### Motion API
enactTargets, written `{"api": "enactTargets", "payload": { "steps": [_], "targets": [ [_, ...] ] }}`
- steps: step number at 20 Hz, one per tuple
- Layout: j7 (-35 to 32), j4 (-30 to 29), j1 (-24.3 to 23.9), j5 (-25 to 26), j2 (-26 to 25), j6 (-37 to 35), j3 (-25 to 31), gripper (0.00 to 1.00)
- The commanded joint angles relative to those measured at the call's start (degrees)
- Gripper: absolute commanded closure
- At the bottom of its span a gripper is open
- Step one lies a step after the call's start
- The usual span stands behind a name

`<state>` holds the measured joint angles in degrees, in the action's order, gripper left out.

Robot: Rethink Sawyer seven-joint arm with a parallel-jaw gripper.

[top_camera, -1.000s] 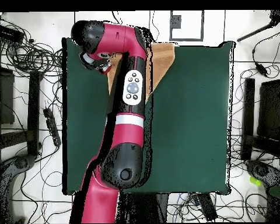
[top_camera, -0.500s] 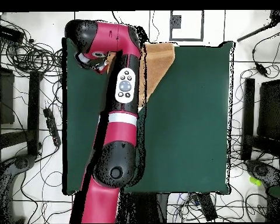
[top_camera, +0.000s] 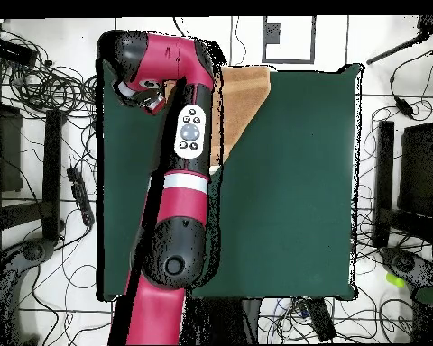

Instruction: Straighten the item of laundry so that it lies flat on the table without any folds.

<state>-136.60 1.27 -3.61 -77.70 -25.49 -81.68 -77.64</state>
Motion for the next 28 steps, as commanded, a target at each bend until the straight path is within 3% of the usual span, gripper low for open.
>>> {"api": "enactTargets", "payload": {
  "steps": [1, 7, 8, 11, 21, 28],
  "targets": [
    [13.1, -1.3, -0.6, -2.4, -1.5, 3.5, -3.5, 1.00],
    [13.2, -1.3, -0.7, -3.5, -1.7, 1.6, -3.3, 1.00],
    [12.7, -1.5, -0.6, -3.1, -1.6, 1.8, -3.1, 0.00],
    [14.7, -1.2, -0.9, -3.5, -1.7, 0.3, -3.5, 0.00],
    [14.9, -0.9, -1.8, -4.6, -1.2, 5.1, -6.7, 0.00],
    [16.0, -0.6, -4.3, -16.5, 0.7, 0.1, -20.4, 0.00]
  ]
}}
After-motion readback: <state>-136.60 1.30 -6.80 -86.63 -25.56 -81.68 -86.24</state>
